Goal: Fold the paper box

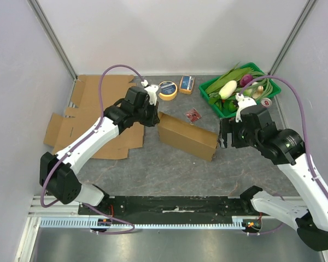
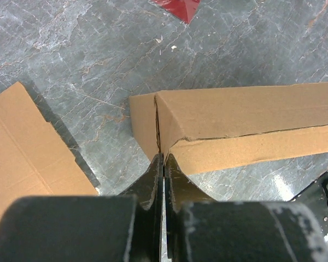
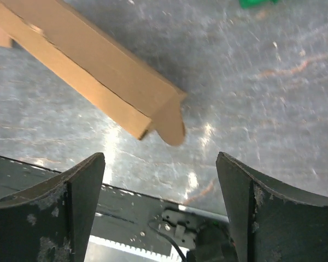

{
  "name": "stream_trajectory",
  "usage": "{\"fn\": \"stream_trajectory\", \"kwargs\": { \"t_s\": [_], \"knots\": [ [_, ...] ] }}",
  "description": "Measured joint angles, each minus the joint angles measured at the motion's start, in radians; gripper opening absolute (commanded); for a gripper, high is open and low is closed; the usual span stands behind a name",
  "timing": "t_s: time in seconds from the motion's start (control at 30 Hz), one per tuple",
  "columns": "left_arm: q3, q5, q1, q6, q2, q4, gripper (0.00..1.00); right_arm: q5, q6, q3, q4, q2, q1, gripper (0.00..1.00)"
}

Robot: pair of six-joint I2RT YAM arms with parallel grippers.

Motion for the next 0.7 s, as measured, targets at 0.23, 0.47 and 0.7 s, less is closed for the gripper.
{"fn": "stream_trajectory", "kwargs": {
  "t_s": [0.23,0.47,0.7],
  "knots": [
    [0.030,0.000,0.000,0.000,0.017,-0.037,0.02,0.032,-0.023,-0.064,-0.067,-0.002,0.000,0.55],
    [0.031,0.003,0.000,0.000,0.017,-0.041,0.02,0.051,-0.065,-0.190,0.039,0.016,0.001,0.28],
    [0.031,0.005,0.000,0.000,0.017,-0.045,0.02,0.066,-0.079,-0.206,0.153,0.017,0.001,0.00]
  ]
}}
